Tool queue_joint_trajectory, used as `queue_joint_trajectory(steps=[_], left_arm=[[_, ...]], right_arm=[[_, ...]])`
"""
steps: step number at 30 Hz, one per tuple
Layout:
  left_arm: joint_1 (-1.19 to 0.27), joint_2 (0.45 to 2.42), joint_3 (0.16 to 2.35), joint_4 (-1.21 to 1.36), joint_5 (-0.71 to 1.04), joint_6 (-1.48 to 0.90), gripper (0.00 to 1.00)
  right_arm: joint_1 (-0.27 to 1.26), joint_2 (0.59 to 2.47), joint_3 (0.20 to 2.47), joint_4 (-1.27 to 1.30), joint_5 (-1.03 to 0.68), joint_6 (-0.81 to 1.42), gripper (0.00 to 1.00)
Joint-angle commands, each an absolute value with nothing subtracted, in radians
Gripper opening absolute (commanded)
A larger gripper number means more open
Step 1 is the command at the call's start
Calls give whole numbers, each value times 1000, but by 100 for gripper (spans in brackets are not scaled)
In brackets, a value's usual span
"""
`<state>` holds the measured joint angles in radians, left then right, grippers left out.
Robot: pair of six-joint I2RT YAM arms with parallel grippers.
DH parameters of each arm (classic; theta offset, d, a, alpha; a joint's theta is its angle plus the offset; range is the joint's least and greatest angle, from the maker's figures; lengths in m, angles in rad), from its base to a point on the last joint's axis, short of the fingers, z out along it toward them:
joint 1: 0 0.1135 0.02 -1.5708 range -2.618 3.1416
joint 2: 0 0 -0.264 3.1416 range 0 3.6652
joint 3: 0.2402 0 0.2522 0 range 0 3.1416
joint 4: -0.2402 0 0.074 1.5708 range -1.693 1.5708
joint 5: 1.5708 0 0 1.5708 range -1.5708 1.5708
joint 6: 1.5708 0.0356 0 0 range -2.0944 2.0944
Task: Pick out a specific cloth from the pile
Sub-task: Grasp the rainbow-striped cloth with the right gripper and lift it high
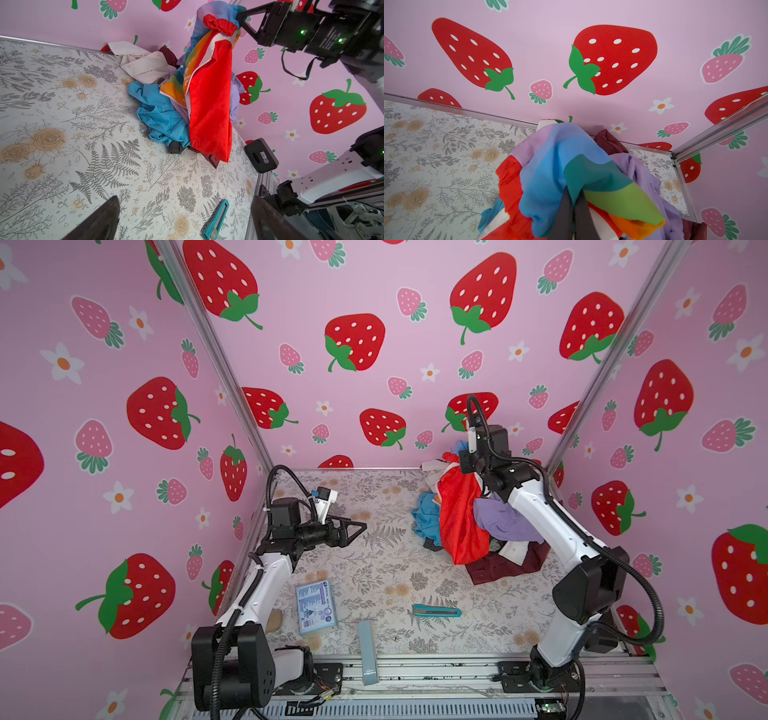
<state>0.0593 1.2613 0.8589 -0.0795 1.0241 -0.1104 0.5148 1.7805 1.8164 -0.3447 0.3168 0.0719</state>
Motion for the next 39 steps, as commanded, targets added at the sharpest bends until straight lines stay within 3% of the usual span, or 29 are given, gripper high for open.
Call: queue_joint_trajectory(steps=[1,18,39], left_arm=[[62,1240,858,-72,1026,-114,99],[61,1215,841,-60,1007,-121,99],[62,1194,836,-51,987,-127,99]], right_arm=[[517,1726,1836,-238,265,37,0],[517,1723,1979,-191,95,34,0],[517,1784,2196,-131,43,-8,0]])
